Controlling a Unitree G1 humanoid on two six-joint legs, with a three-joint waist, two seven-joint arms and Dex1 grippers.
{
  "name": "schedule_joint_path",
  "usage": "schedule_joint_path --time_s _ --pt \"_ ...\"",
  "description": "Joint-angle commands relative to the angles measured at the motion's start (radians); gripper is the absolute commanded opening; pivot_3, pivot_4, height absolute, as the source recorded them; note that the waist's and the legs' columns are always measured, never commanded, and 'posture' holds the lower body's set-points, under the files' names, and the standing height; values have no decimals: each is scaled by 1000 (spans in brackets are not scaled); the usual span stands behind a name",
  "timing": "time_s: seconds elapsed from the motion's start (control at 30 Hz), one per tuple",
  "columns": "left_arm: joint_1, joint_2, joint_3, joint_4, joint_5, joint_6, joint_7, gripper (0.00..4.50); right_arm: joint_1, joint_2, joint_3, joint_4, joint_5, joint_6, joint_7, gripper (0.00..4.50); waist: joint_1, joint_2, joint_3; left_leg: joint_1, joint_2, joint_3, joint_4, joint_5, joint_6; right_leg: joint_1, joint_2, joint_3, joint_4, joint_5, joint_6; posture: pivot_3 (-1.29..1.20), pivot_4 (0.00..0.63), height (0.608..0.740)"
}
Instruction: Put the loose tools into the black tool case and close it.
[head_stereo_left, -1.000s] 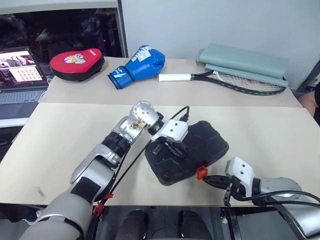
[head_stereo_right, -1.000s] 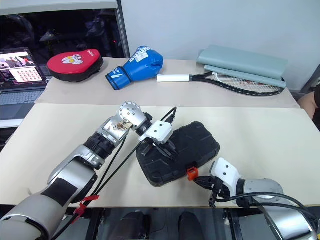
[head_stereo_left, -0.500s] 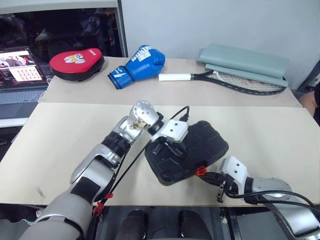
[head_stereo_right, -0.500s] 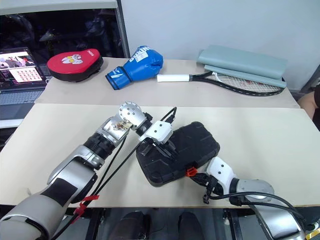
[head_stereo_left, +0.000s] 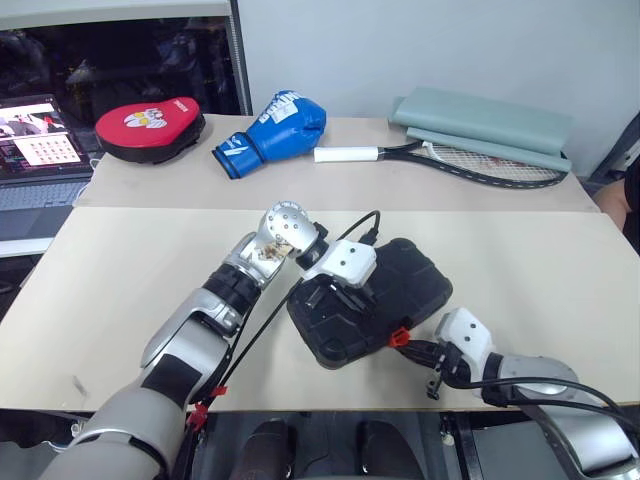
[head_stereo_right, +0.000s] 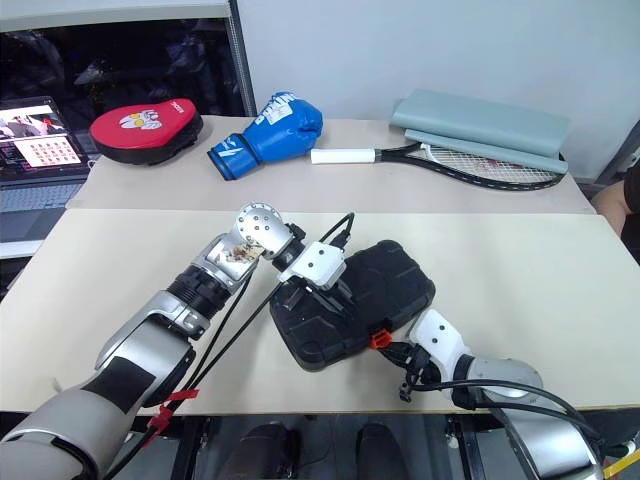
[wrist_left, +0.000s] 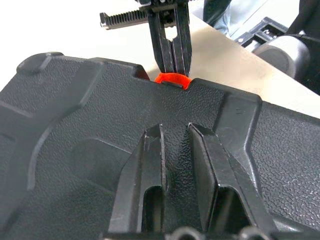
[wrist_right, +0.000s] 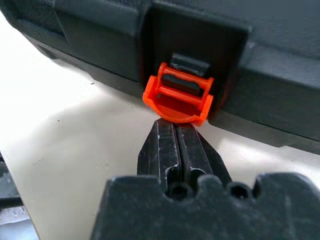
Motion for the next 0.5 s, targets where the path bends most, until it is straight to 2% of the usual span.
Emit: schedule_joint_path --time_s 0.03,0.5 --pt "66 -13 -91 45 102 -26 -3 889 -65 -7 -95 -145 67 -9 -12 0 1 0 0 0 0 0 0 0 0 0 0 0 0 0 0 0 150 737" --pt "61 -28 -89 71 113 -45 15 889 -105 -21 -154 -191 142 66 -17 0 -5 2 -1 3 0 -1 0 0 0 4 1 0 0 1 0 0 150 737"
